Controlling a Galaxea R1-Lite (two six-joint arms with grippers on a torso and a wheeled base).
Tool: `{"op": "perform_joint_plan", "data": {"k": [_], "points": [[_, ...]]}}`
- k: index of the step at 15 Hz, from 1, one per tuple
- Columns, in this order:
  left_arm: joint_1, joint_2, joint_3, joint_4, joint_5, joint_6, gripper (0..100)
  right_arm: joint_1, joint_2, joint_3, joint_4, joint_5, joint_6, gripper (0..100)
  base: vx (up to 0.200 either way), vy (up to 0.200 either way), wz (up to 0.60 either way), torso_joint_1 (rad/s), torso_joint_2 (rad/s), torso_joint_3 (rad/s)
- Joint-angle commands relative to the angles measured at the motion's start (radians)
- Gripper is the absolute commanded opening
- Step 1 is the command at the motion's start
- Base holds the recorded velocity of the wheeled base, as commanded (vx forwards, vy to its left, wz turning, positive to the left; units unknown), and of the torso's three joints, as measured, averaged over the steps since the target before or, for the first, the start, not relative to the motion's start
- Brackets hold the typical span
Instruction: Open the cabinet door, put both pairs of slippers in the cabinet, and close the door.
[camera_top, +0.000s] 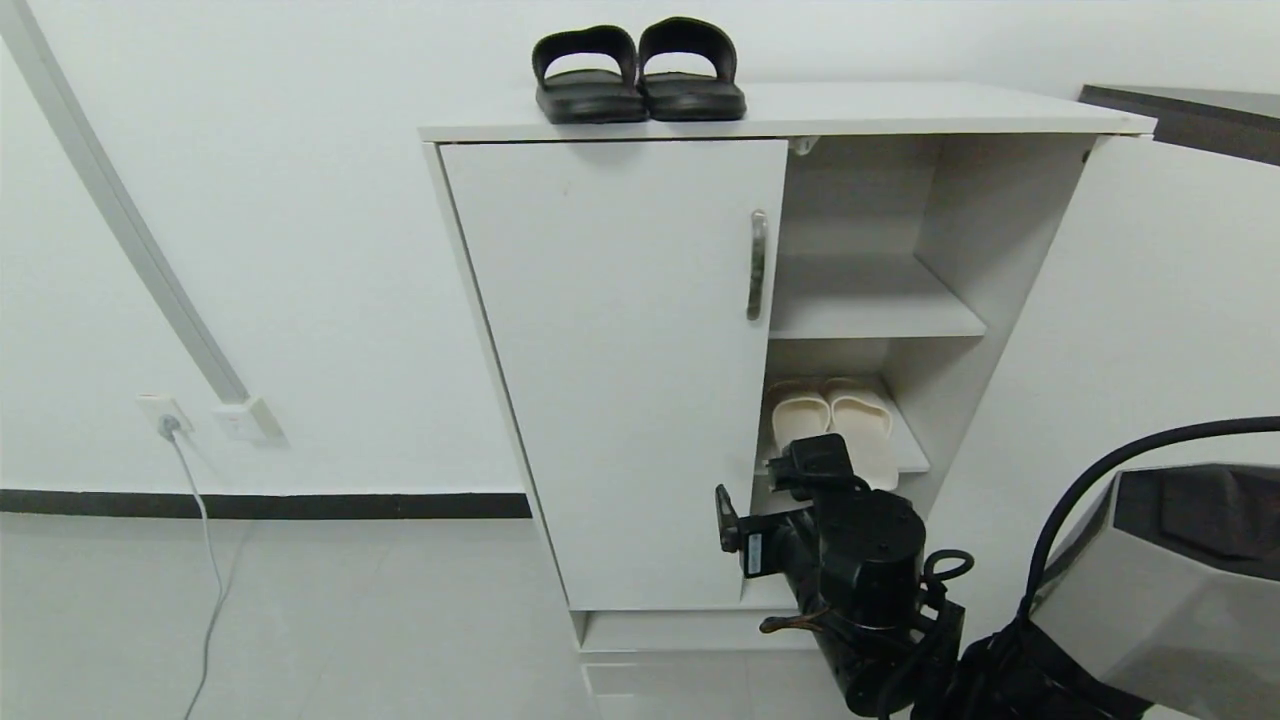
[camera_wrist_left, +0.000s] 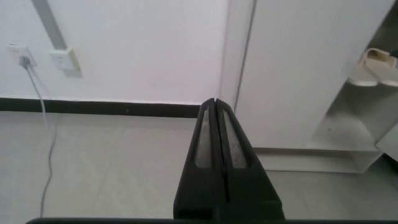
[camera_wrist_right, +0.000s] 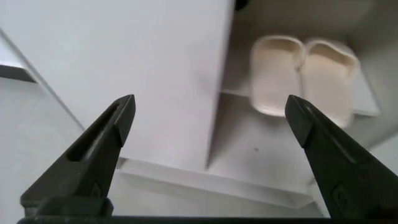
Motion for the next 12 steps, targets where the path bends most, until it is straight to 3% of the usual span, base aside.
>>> {"op": "perform_joint_plan", "data": {"k": [1,4,12], "points": [[0.0,0.001,0.001,0.0,0.0,0.0,0,0.0,0.005,0.002,0.0,-0.001,0.0,100,0.0,0.2,0.0,0.002,0.0,0.002],[0.0,0.001,0.0,0.0,0.0,0.0,0,0.0,0.005,0.002,-0.011,0.0,0.0,100,0.0,0.2,0.0,0.002,0.0,0.002],[0.0,0.001,0.001,0.0,0.002,-0.002,0,-0.001,0.006,0.055,-0.073,0.008,-0.041,100,0.0,0.0,0.0,0.0,0.0,0.0]]}}
